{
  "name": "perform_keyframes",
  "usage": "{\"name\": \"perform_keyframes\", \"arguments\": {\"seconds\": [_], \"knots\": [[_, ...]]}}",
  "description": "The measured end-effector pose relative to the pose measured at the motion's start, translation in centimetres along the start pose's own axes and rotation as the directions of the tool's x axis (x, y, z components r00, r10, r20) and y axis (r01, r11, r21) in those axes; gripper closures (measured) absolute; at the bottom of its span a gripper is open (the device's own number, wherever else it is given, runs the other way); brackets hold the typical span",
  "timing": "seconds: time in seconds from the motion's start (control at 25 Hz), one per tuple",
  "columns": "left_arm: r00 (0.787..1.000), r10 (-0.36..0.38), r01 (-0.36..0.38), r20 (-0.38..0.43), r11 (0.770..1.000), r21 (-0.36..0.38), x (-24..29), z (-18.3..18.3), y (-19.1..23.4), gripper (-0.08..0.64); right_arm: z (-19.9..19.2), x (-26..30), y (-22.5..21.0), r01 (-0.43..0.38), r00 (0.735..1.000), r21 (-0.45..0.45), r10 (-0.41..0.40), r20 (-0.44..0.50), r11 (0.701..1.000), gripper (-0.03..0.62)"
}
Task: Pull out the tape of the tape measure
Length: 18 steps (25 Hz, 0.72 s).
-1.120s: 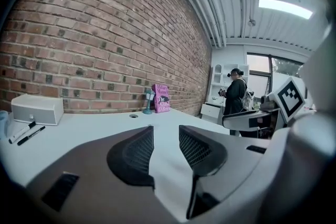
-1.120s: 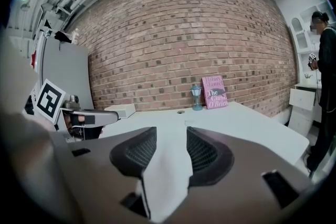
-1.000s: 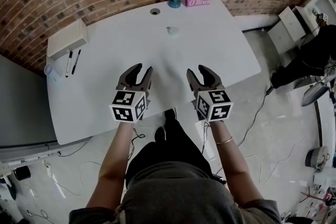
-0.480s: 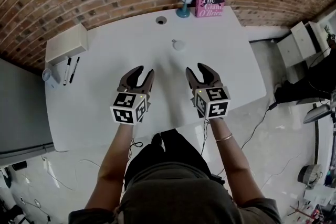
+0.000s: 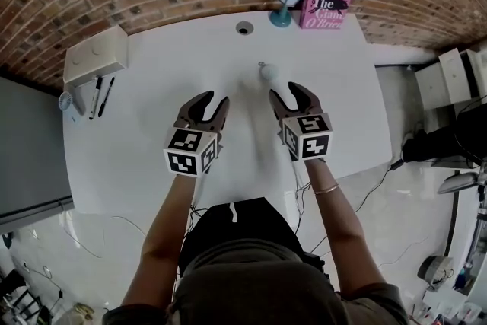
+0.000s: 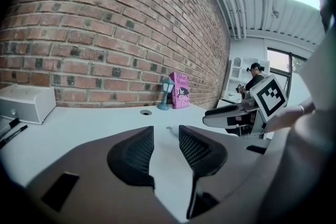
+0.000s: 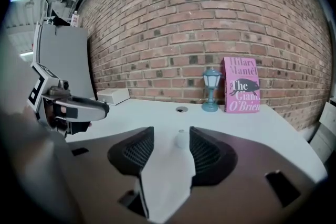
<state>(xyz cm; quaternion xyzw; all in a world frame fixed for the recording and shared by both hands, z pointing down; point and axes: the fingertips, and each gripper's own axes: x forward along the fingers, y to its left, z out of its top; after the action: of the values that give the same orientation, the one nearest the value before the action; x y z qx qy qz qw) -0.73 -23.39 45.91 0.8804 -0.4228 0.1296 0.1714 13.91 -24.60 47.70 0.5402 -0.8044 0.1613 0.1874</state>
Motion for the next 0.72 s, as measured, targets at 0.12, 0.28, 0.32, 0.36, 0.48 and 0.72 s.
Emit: {"name": "perform_keyframes", "arguments": {"seconds": [0.12,0.28,0.32,0.36,0.48,0.72], "knots": [[1.000,0.005,-0.005,-0.010,1.000,-0.013,0.9,-0.2,0.2,0.419,-0.4,1.6,-0.5,-0.018,0.999,-0.007,0.018,-0.027,1.000,0.382],[1.000,0.015,-0.016,-0.022,0.999,-0.032,1.7,-0.6,0.5,0.419,-1.0,3.6,-1.0,-0.046,0.997,0.001,0.046,-0.058,0.999,0.368],[1.000,0.019,-0.020,-0.024,0.999,-0.036,1.9,-0.6,0.6,0.419,-1.2,4.0,-1.1,-0.052,0.997,0.003,0.052,-0.064,0.999,0.364],[0.999,0.022,-0.023,-0.026,0.999,-0.039,2.1,-0.7,0.7,0.419,-1.4,4.5,-1.3,-0.056,0.996,0.004,0.056,-0.072,0.998,0.360],[0.999,0.032,-0.033,-0.035,0.998,-0.050,2.7,-0.8,1.0,0.419,-2.0,6.0,-1.9,-0.062,0.993,0.000,0.062,-0.105,0.998,0.344],[0.997,0.051,-0.054,-0.050,0.996,-0.068,3.4,-1.3,1.7,0.419,-2.7,8.5,-2.8,-0.067,0.985,-0.010,0.064,-0.158,0.998,0.330]]}}
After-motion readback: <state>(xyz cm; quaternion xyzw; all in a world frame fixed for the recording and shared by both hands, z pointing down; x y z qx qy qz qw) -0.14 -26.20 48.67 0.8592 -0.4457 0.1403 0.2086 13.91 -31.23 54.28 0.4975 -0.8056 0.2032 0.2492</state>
